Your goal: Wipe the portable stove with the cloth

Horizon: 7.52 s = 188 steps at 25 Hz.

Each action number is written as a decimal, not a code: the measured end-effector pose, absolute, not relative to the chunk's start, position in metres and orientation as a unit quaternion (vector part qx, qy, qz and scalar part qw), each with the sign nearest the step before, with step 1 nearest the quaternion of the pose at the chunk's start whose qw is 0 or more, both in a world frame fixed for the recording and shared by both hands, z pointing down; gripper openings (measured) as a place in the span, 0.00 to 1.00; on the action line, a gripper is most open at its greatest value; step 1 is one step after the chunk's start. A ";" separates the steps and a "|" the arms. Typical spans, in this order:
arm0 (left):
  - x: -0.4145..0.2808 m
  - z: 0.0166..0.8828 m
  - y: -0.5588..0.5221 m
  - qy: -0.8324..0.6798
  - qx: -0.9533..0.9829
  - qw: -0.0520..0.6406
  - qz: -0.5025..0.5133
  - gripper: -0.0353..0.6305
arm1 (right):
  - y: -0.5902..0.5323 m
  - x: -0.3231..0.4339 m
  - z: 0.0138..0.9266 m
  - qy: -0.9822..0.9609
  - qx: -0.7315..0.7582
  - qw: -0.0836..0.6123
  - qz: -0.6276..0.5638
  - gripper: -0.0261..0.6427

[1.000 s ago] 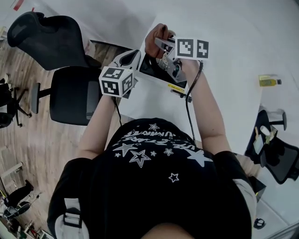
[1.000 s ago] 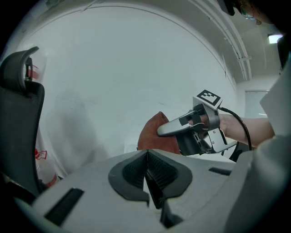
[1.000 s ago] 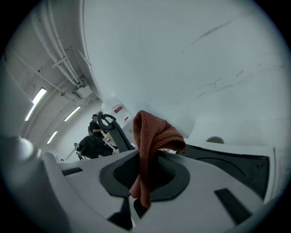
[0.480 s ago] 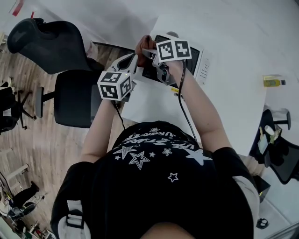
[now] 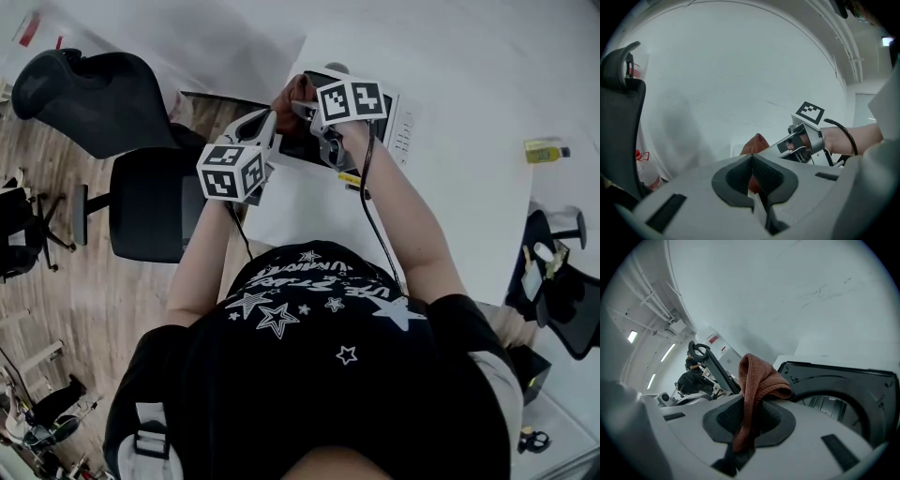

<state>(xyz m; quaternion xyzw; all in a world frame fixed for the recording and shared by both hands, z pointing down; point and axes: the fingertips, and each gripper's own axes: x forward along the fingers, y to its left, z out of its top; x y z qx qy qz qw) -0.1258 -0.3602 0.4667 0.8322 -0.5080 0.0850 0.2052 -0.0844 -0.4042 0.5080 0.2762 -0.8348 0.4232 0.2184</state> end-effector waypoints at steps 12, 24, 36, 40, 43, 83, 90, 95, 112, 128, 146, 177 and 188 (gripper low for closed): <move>-0.113 0.459 -0.360 -0.490 0.845 0.196 0.088 0.07 | -0.394 -0.037 0.507 -0.821 0.303 0.226 0.427 0.12; -0.091 0.465 -0.351 -0.472 0.853 0.201 0.097 0.07 | -0.374 0.019 0.509 -0.808 0.333 0.211 0.439 0.12; -0.080 0.465 -0.348 -0.458 0.861 0.198 0.101 0.07 | -0.371 0.085 0.510 -0.783 0.387 0.199 0.444 0.12; -0.077 0.464 -0.349 -0.455 0.862 0.197 0.102 0.07 | -0.371 0.110 0.511 -0.774 0.406 0.192 0.447 0.12; -0.076 0.464 -0.348 -0.453 0.863 0.197 0.102 0.07 | -0.369 0.124 0.511 -0.768 0.417 0.185 0.449 0.12; -0.116 0.451 -0.313 -0.484 0.851 0.184 0.088 0.07 | -0.321 0.071 0.461 -0.801 0.371 0.104 0.458 0.12; -0.155 0.452 -0.294 -0.520 0.829 0.188 0.085 0.07 | -0.315 -0.025 0.457 -0.838 0.286 0.140 0.443 0.12; -0.175 0.455 -0.278 -0.542 0.813 0.194 0.083 0.07 | -0.313 -0.076 0.457 -0.851 0.243 0.158 0.437 0.12; -0.201 0.464 -0.254 -0.562 0.795 0.210 0.087 0.07 | -0.304 -0.137 0.498 -0.841 0.218 0.205 0.451 0.12; -0.179 0.471 -0.254 -0.532 0.813 0.214 0.095 0.07 | -0.294 -0.087 0.511 -0.825 0.261 0.206 0.457 0.12; -0.129 0.467 -0.247 -0.488 0.842 0.206 0.106 0.07 | -0.273 -0.001 0.516 -0.803 0.323 0.188 0.464 0.12; -0.064 0.470 -0.249 -0.421 0.876 0.204 0.119 0.07 | -0.247 0.143 0.520 -0.743 0.440 0.108 0.494 0.12; -0.052 0.471 -0.245 -0.406 0.882 0.209 0.114 0.07 | -0.225 0.172 0.521 -0.720 0.470 0.081 0.503 0.12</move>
